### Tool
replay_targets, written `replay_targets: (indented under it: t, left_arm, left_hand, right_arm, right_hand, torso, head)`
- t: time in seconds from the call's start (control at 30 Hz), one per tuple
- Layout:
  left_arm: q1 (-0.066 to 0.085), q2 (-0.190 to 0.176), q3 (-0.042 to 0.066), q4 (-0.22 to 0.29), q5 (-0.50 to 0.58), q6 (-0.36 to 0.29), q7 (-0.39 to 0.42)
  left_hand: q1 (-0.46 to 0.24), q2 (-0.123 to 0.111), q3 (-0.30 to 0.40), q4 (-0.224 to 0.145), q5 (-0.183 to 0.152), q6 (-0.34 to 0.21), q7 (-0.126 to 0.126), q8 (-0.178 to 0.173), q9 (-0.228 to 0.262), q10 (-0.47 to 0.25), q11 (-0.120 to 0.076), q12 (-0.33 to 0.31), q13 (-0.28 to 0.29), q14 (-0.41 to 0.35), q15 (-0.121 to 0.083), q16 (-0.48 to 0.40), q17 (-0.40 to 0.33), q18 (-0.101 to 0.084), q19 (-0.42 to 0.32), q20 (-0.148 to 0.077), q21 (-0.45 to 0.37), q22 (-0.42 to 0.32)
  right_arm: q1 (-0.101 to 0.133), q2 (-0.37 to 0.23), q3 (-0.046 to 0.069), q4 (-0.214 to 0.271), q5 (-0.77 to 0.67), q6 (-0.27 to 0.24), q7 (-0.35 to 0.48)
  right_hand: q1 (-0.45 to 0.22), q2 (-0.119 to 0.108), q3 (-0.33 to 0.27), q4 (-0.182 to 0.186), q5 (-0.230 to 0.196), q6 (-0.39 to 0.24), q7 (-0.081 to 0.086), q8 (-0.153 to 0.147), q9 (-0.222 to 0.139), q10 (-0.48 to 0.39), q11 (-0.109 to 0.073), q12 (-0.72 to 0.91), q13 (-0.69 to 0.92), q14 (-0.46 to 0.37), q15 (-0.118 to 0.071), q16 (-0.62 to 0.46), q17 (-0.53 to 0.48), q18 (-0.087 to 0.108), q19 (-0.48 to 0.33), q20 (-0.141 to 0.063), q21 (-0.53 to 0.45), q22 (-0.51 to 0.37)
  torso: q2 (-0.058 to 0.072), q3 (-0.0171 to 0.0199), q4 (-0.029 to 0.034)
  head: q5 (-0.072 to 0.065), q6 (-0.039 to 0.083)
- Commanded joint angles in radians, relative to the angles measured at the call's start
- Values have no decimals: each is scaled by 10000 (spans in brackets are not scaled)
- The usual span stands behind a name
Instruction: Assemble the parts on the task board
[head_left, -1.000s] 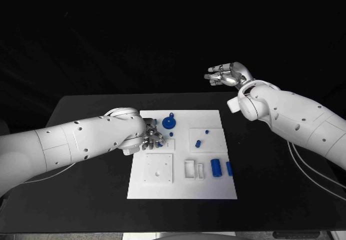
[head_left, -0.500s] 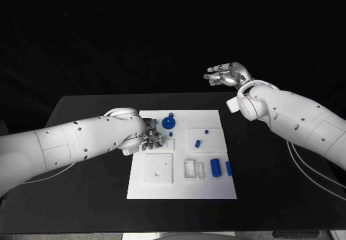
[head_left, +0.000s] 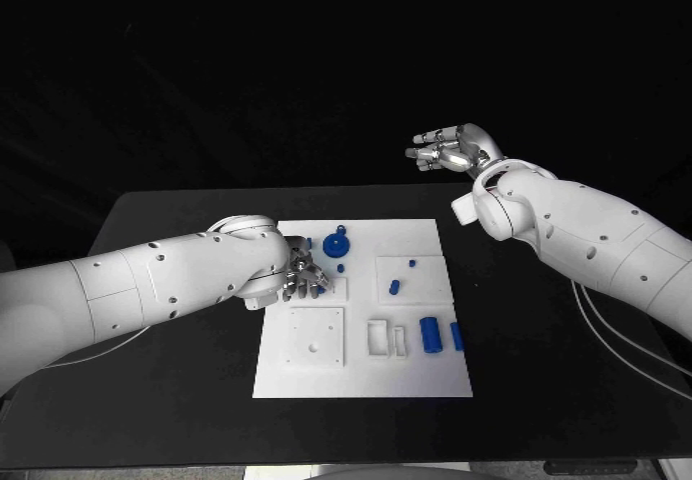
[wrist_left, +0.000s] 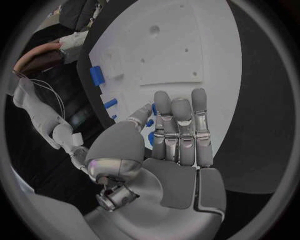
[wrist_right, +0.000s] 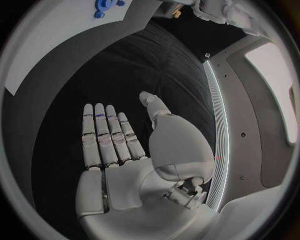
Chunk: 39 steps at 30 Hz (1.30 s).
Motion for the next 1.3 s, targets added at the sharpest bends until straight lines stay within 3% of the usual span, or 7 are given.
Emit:
replay_targets:
  t: [0.03, 0.17, 0.53, 0.77, 0.87, 0.93, 1.3]
  left_arm:
    - [-10, 47, 2, -33, -27, 84, 65]
    - [-13, 46, -4, -93, -40, 34, 73]
    - [-30, 25, -9, -163, -117, 4, 53]
    - [-47, -239, 2, -36, -68, 118, -26]
    - [-46, -431, 40, 104, 199, 135, -31]
    - [-40, -584, 117, 211, 438, 146, -17]
    - [163, -1082, 798, 414, 1344, 354, 88]
  left_hand:
    - [68, -90, -365, 182, -283, 1, -101, -38, -57, 459, 78, -80, 7, 1, 11, -73, 1, -118, 84, -19, -112, 108]
    - [89, -288, -791, 660, -960, 8, -90, -40, -157, 456, 84, -109, 21, -11, 8, -90, -7, -166, 133, -57, -292, 265]
    - [263, -547, -868, 1270, -1115, 34, -72, -36, -184, 456, 95, -132, 73, -8, 3, -90, 1, -207, 476, -79, -1270, 1375]
    - [439, -1758, -312, 2521, -1636, 77, -50, -31, -166, 434, 99, -207, 92, -66, -2, -114, -13, -260, 598, -115, -1743, 1900]
    - [493, -2090, -1104, 2940, -1745, -43, -22, -10, -151, 365, 121, -283, 84, -156, 1, -164, -26, -290, 575, -139, -1869, 1970]
    - [871, -2104, -2056, 3404, -1697, -169, 15, 22, -6, 296, 130, -282, 156, -227, 9, -119, -17, -308, 614, -138, -2048, 2110]
    - [682, -2146, -2171, 3446, -1731, -421, 81, -2, -9, 67, 160, -340, 220, -417, 34, -138, -104, -414, 696, -187, -2651, 2531]
  right_arm:
    - [5, 14, 6, 5, -67, 94, 45]
    - [5, 12, 6, 4, -52, 92, 48]
    - [5, 13, 5, 7, -34, 87, 48]
    - [4, -11, 5, -4, -22, 70, 64]
    - [3, -23, 5, -23, 23, 48, 78]
    - [3, -36, 5, -48, 60, 28, 88]
    - [1, -55, 5, -217, 206, -38, 158]
  right_hand:
    - [-62, -17, 18, 32, 33, -8, 17, -16, -5, -17, -11, -65, -15, -17, 36, -25, -13, 89, -65, 11, 24, -10]
    - [-71, -19, 5, 44, 17, -14, 18, -18, -6, -25, -8, -67, -15, -22, 36, -26, -13, 89, -68, 12, 25, -9]
    - [-67, -26, -38, 80, 26, -49, 25, -19, -7, -35, -6, -67, -16, -46, 43, -31, -15, 86, -91, 18, 23, -10]
    - [-76, -33, -72, 111, 17, -76, 29, -19, -8, -49, 1, -66, -15, -57, 48, -29, -13, 85, -108, 21, 23, -9]
    - [-88, -22, -81, 134, 14, -104, 30, -22, -10, -52, 2, -65, -15, -55, 48, -24, -13, 85, -109, 22, 25, -9]
    - [-109, -13, -92, 163, 19, -99, 30, -20, -9, -55, 4, -64, -15, -57, 48, -23, -13, 84, -114, 24, 25, -9]
    - [-111, -9, -101, 223, 46, -116, 30, -20, -9, -64, 5, -64, -15, -54, 48, -6, -13, 32, -226, 27, 13, -11]
  torso:
    - [3, 0, -5]
    - [-7, 2, 5]
    - [3, -9, -4]
    - [-3, -15, -2]
    - [-18, -17, 2]
    - [-16, -13, 8]
    - [-6, -2, 3]
  head:
    - [-21, 13]
    - [-49, -2]
    - [-38, 14]
    - [-53, 57]
    - [-46, 64]
    - [-68, 105]
    - [-53, 268]
